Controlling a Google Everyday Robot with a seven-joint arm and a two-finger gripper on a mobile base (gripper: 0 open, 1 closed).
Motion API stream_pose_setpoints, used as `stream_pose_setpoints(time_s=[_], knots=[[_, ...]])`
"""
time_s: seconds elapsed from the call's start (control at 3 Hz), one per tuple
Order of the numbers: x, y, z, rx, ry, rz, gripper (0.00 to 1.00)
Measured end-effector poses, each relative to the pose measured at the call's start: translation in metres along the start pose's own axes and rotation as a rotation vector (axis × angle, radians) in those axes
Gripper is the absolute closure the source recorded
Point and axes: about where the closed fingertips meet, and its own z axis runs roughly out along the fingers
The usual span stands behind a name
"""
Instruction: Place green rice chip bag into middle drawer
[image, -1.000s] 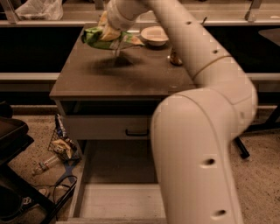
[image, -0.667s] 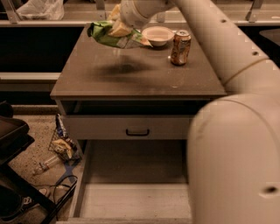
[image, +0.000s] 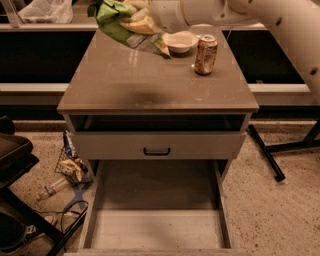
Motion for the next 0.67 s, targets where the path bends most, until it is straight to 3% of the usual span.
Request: stream_pose_setpoints(time_s=[0.33,0.67], knots=[[-0.044,0.028,-0.016,0.094,-0.11,0.028,1.0],[-0.065,0.081,-0.022,0.103,-0.194,0.134,1.0]])
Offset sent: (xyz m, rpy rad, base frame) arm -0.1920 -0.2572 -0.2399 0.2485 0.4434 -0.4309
